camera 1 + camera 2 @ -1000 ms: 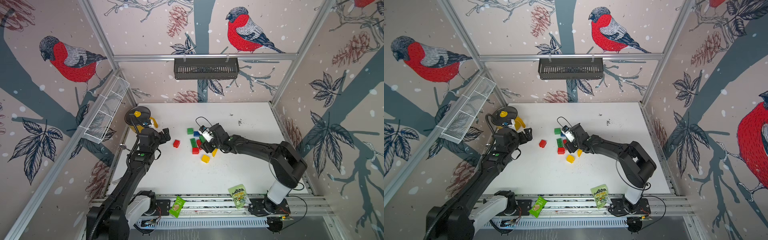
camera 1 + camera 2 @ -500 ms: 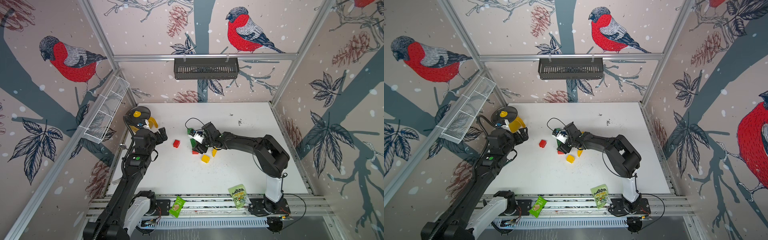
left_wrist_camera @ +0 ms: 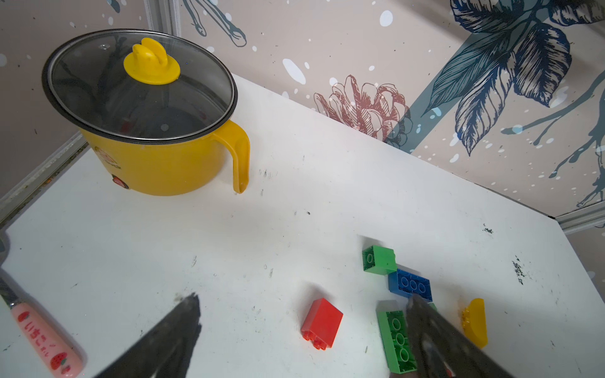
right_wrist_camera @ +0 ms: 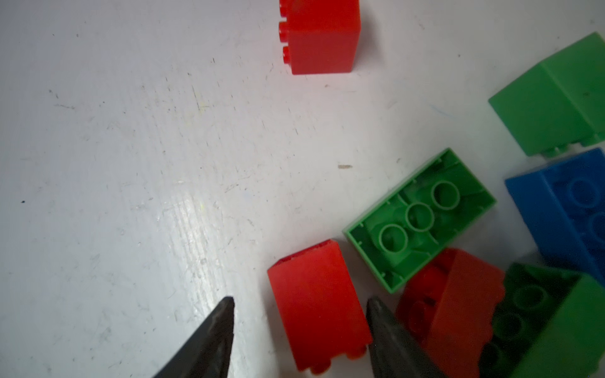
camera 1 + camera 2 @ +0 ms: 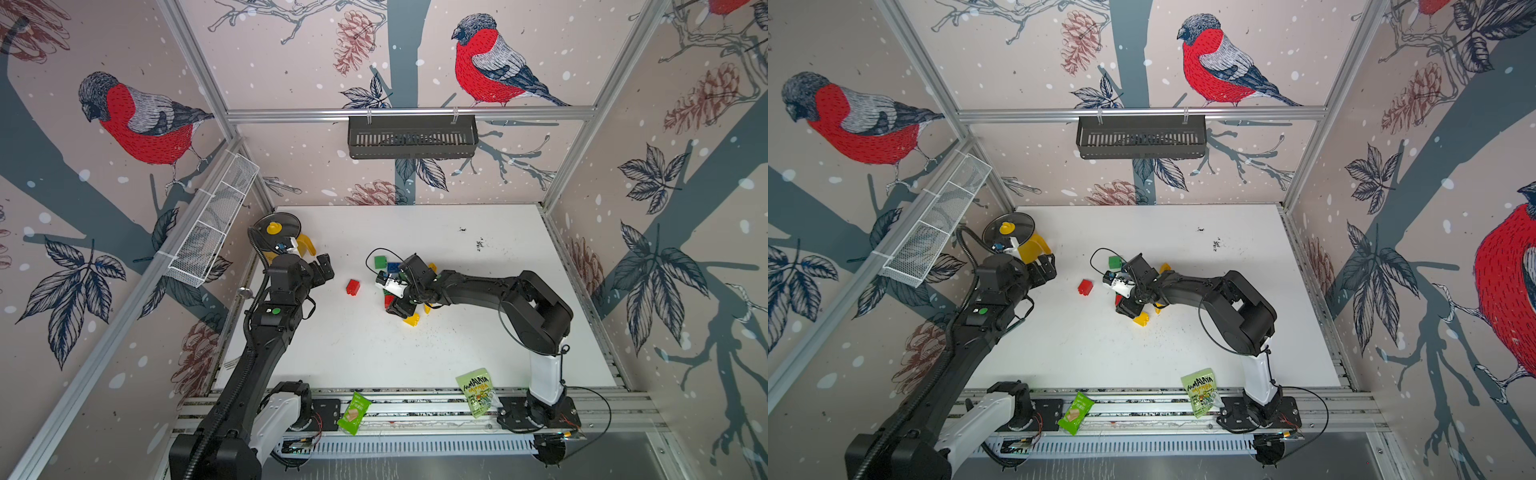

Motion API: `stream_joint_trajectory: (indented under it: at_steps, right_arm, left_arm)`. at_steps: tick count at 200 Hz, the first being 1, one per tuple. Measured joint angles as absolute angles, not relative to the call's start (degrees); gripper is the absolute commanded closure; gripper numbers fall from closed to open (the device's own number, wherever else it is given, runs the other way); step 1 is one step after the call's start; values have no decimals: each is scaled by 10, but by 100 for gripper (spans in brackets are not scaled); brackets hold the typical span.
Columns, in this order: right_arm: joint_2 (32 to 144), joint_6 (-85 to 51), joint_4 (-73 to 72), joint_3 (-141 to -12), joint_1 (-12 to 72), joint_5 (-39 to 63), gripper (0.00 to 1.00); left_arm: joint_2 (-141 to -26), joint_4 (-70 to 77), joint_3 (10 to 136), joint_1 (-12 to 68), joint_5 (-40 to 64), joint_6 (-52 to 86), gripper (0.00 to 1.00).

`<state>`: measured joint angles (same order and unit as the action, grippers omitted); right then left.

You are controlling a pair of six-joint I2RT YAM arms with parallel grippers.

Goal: Assemble an ice cream with lego
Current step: Adjust the lego brick at the center of the board, then pick up the lego brick from the center of the board.

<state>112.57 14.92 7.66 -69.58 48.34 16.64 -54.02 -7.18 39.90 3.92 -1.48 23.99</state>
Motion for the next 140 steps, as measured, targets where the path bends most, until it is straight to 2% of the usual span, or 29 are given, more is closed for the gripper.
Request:
stream_joint_trajectory:
  at_steps: [47, 123, 140]
  right_arm:
    - [1111, 136, 72, -672, 507, 163, 43]
    - [1117, 105, -23, -637, 508, 132, 43]
    - [1123, 102, -44, -637, 510, 132, 47]
  left_arm:
    - [-541, -72, 399, 39, -11, 240, 3]
    - [-538, -72, 398, 39, -11, 240, 3]
    - [-538, -72, 398, 39, -13, 240, 3]
